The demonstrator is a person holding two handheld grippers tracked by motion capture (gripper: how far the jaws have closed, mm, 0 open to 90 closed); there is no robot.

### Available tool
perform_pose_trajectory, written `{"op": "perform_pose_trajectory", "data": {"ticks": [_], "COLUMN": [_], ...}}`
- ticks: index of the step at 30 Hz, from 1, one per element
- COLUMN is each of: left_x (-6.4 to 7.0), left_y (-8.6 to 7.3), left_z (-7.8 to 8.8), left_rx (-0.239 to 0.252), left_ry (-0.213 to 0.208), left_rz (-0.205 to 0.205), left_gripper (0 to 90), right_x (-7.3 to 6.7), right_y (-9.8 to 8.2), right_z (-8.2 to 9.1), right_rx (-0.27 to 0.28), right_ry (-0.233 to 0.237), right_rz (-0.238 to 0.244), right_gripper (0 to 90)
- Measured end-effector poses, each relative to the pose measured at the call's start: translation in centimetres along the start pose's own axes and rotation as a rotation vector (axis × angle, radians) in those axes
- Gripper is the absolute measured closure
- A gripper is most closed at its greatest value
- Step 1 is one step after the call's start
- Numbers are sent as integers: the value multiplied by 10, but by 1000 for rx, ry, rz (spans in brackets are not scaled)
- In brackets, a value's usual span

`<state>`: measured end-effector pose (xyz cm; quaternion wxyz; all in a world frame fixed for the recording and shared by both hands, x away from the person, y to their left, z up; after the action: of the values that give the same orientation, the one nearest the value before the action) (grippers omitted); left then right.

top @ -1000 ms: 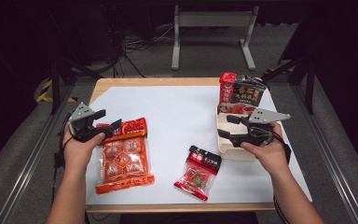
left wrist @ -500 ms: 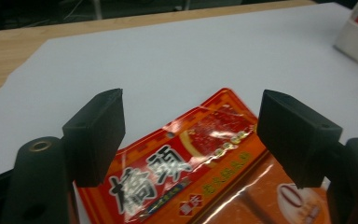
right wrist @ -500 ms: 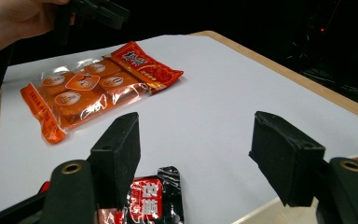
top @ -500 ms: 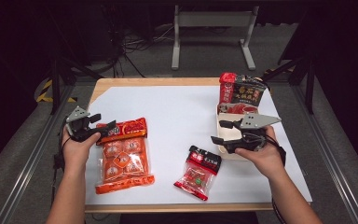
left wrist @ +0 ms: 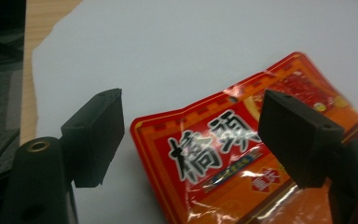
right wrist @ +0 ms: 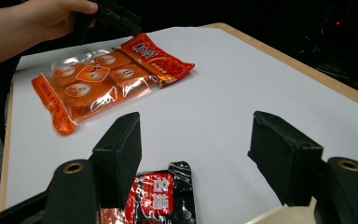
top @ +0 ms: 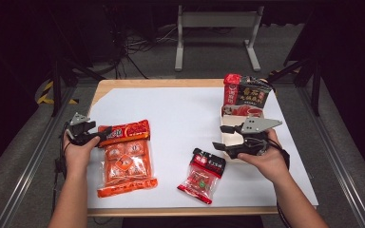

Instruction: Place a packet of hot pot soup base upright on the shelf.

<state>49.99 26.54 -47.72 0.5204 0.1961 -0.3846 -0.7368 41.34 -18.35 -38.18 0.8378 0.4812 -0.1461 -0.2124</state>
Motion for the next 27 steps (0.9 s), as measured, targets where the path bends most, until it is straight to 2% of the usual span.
{"op": "perform_pose_trajectory", "data": {"ticks": [7,9,14,17,24,27], "left_x": [-8,-9,-11,-9,-10,-9], "left_y": [-8,-11,-15,-17,-17,-17], "left_z": [-6,-8,-13,-15,-14,-14], "left_rx": [-30,-54,-74,-86,-79,-78], "left_ry": [-9,-10,-20,-47,-71,-88], "left_rz": [40,56,56,55,62,56], "left_gripper": [240,240,240,243,298,376], "right_x": [-3,-3,-2,-1,-2,0], "right_y": [-3,-3,-6,-7,-8,-10], "right_z": [-4,-5,-6,-6,-7,-9], "right_rx": [-15,-15,-19,-21,-22,-26], "right_ry": [22,24,32,31,37,38], "right_rz": [-1,-3,-12,-15,-19,-27], "right_gripper": [343,343,343,342,339,337]}}
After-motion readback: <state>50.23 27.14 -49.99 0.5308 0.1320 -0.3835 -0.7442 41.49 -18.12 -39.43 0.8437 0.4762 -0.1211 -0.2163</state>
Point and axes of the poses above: each handheld gripper's, and its own axes: z roughly backward along the jaws, y roughly out of its top, x roughly to its right, the point moved 7 cm from there along -z, roughly forward along the jaws, and after that the axes turned 4 degrees about -x, right-handed, at the moved point
